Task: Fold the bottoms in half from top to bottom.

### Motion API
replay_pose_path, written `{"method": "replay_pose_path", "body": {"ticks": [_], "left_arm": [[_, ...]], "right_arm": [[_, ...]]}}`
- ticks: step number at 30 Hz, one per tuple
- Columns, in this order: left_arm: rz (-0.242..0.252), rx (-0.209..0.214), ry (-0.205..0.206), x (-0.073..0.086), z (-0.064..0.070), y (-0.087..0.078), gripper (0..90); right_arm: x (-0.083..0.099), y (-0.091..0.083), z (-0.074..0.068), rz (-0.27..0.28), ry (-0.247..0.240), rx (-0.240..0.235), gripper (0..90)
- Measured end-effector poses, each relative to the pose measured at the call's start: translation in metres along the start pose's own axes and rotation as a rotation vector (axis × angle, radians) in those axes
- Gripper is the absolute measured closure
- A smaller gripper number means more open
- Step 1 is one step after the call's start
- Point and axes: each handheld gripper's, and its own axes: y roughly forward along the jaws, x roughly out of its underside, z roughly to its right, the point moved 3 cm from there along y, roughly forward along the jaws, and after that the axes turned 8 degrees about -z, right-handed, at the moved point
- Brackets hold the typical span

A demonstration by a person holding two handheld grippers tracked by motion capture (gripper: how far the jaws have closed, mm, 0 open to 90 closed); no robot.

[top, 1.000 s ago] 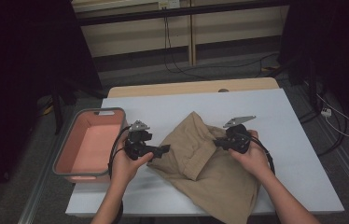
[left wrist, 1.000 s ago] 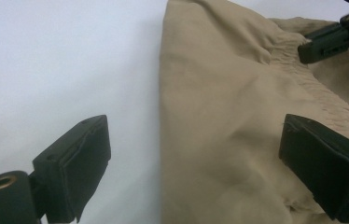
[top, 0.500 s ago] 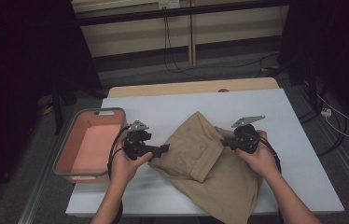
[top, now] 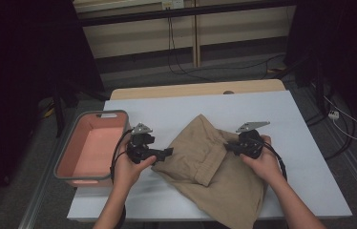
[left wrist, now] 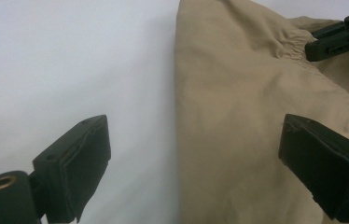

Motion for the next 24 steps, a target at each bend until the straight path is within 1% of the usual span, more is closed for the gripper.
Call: {"method": "replay_pose_path", "body": {"ticks": [2, 4, 5, 6, 8, 9, 11, 12, 13, 14, 15, 16, 17, 18, 20, 21, 24], "left_arm": [[0.007, 0.0, -0.005, 0.0, 0.0, 0.0, 9.2], [0.007, 0.001, -0.004, -0.001, 0.0, -0.001, 9.1], [0.007, 0.001, -0.004, -0.001, 0.0, -0.001, 9.1], [0.012, 0.0, -0.009, -0.001, 0.0, 0.0, 9.1], [0.008, -0.004, -0.005, -0.001, -0.001, -0.001, 9.2], [0.008, -0.004, -0.005, -0.001, -0.001, -0.001, 9.1], [0.013, 0.0, -0.007, -0.001, -0.001, -0.002, 9.1], [0.009, 0.004, 0.001, -0.001, -0.001, -0.002, 9.1], [0.009, 0.004, 0.001, -0.001, -0.001, -0.002, 9.1], [0.013, 0.004, -0.005, -0.001, 0.0, -0.002, 9.1], [0.013, 0.004, -0.005, -0.001, 0.0, -0.002, 9.0], [0.008, 0.003, 0.003, -0.001, 0.0, -0.002, 9.0], [0.008, 0.003, 0.003, -0.001, 0.0, -0.002, 9.0], [0.009, 0.001, 0.002, -0.001, -0.001, -0.002, 9.0], [0.01, 0.002, 0.001, -0.001, -0.001, -0.002, 8.8], [0.01, 0.002, 0.001, -0.001, -0.001, -0.002, 8.8], [0.015, 0.0, -0.005, -0.001, 0.0, -0.001, 8.9]], "right_arm": [[-0.001, 0.0, 0.0, 0.002, -0.004, 0.001, 82.1], [-0.005, -0.001, -0.002, 0.012, -0.017, 0.005, 78.1], [-0.005, -0.001, -0.002, 0.012, -0.017, 0.005, 78.1], [-0.008, -0.001, -0.004, 0.013, -0.02, 0.004, 71.7], [-0.011, 0.001, -0.006, 0.002, -0.028, 0.012, 64.8], [-0.011, 0.001, -0.006, 0.002, -0.028, 0.012, 64.8], [-0.014, 0.003, -0.008, 0.009, -0.026, 0.016, 58.0], [-0.017, 0.006, -0.01, 0.013, -0.02, 0.023, 49.8], [-0.017, 0.006, -0.01, 0.013, -0.02, 0.023, 49.8], [-0.017, 0.011, -0.011, 0.003, -0.012, 0.038, 47.7], [-0.017, 0.011, -0.011, 0.003, -0.012, 0.038, 47.7], [-0.015, 0.017, -0.011, -0.021, 0.001, 0.025, 44.6], [-0.015, 0.017, -0.011, -0.021, 0.001, 0.025, 44.6], [-0.011, 0.022, -0.011, -0.046, 0.012, 0.022, 38.7], [-0.009, 0.024, -0.008, -0.039, 0.046, 0.011, 37.6], [-0.008, 0.025, -0.008, -0.036, 0.051, 0.004, 38.0], [-0.005, 0.027, -0.008, -0.025, 0.052, 0.004, 38.0]]}}
